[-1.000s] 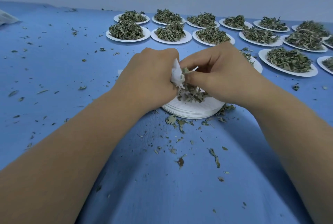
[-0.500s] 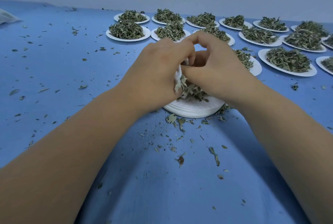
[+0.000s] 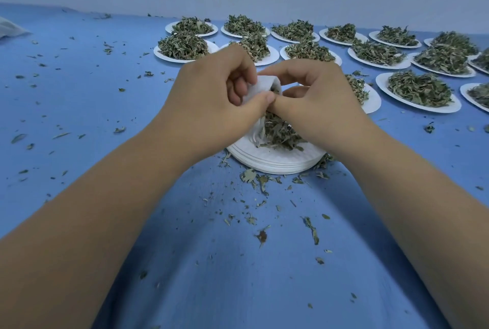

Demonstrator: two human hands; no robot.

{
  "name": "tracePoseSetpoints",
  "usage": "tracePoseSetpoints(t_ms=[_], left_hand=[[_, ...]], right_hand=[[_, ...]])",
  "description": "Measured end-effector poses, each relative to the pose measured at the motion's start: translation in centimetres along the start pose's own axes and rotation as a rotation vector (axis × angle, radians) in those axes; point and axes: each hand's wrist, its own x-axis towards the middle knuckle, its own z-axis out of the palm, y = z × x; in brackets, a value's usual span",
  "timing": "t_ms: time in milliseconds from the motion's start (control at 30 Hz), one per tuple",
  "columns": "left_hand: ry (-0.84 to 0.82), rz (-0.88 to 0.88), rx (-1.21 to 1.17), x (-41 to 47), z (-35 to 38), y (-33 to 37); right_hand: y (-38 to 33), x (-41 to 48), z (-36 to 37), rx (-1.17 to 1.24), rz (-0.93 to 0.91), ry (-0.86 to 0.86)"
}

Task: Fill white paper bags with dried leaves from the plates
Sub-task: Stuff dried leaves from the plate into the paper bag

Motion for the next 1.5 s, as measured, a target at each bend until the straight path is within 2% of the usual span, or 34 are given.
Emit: tracePoseSetpoints(t_ms=[133, 200, 333, 500, 733, 800, 967, 1100, 1233, 1333, 1500], left_hand=[[-0.003, 0.106, 0.12, -0.1, 0.0, 0.2], [0.003, 0.106, 0.143, -0.1, 0.0, 0.2], [0.017, 0.054, -0.029, -0.3, 0.1, 0.9], [-0.085, 0.01, -0.279, -0.4, 0.2, 1.6], [-0.116, -0.027, -0.37, 0.0, -0.1, 1.4], [-0.081, -0.02, -0.335, 0.0, -0.2, 1.0], [0.051, -0.027, -0.057, 0.1, -0.4, -0.2], [0.023, -0.017, 0.007, -0.1, -0.3, -0.1], [-0.02, 0.04, 0.182, -0.1, 0.0, -0.3], [0.023, 0.032, 0.284, 0.3, -0.2, -0.8], [0.051, -0.011, 0.274, 0.4, -0.5, -1.3]], right_hand=[[0.0, 0.0, 0.1, -0.028, -0.006, 0.004], [0.0, 0.1, 0.3, -0.03, -0.019, 0.0], [-0.1, 0.3, 0.6, -0.059, -0.033, 0.037], [-0.1, 0.6, 0.9, -0.098, -0.034, 0.076], [-0.9, 0.5, 1.3, -0.126, -0.048, 0.144], [-0.9, 0.4, 1.2, -0.152, -0.065, 0.15], [-0.8, 0.1, 1.0, -0.171, -0.111, 0.115], [-0.7, 0.2, 1.0, -0.223, -0.117, 0.144], [-0.7, 0.2, 0.9, -0.213, -0.086, 0.136], [-0.8, 0.0, 0.8, -0.178, -0.096, 0.094], [-0.9, -0.2, 0.3, -0.145, -0.118, 0.04]])
